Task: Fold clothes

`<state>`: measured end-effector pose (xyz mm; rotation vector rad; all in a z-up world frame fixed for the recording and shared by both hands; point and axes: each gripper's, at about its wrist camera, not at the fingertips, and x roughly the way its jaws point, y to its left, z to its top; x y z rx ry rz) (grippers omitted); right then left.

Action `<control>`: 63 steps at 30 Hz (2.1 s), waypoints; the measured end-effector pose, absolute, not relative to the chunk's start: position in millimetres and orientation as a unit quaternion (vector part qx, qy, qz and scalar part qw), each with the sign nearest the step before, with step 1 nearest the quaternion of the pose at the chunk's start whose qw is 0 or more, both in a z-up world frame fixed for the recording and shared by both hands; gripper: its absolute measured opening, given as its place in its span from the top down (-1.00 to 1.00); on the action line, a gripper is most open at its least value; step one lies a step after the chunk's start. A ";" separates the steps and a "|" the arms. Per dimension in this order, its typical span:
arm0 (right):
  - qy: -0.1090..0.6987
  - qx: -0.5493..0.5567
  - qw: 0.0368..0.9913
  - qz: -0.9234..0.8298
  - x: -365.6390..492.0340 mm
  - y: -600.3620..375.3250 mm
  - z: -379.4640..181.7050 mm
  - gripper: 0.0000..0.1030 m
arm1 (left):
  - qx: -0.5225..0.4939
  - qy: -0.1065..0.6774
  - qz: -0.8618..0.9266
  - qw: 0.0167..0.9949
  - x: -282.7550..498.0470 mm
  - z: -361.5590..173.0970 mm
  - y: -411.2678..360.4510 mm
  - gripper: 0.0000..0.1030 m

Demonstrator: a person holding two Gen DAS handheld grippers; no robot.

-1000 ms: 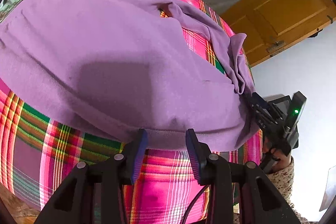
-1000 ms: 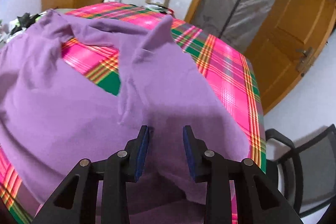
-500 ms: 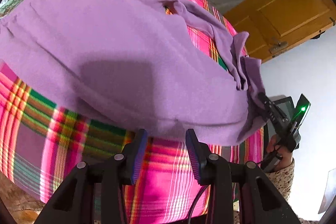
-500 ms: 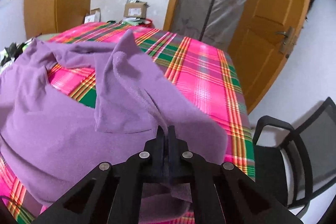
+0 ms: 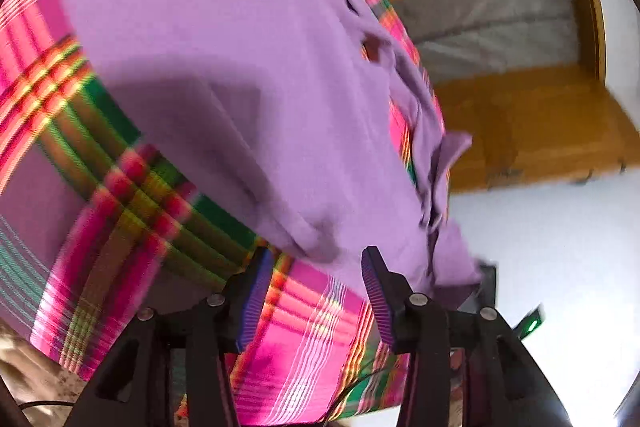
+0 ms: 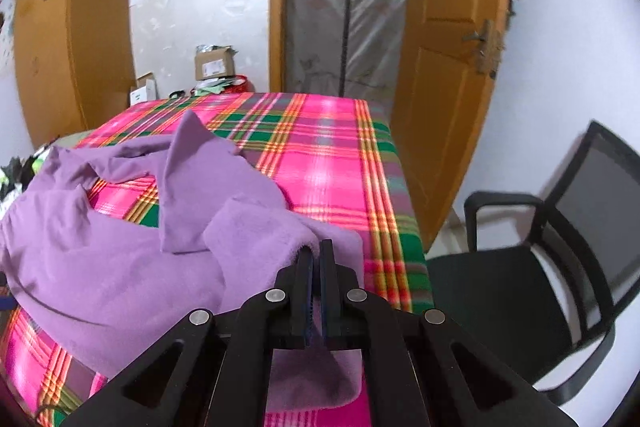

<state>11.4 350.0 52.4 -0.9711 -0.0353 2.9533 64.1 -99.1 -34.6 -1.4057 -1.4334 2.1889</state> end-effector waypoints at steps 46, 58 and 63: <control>0.282 -0.309 0.132 0.899 81.1 487.8 2.8 0.95 | -0.470 -0.525 0.709 0.015 67.3 -42.9 -115.8 0.93; 0.279 -0.275 0.145 0.908 105.7 486.1 24.3 0.95 | -0.459 -0.513 0.725 0.026 79.5 -27.3 -114.3 0.94; 0.302 -0.289 0.159 0.894 114.1 493.6 5.4 0.95 | -0.470 -0.508 0.721 0.023 85.3 -34.7 -112.3 0.96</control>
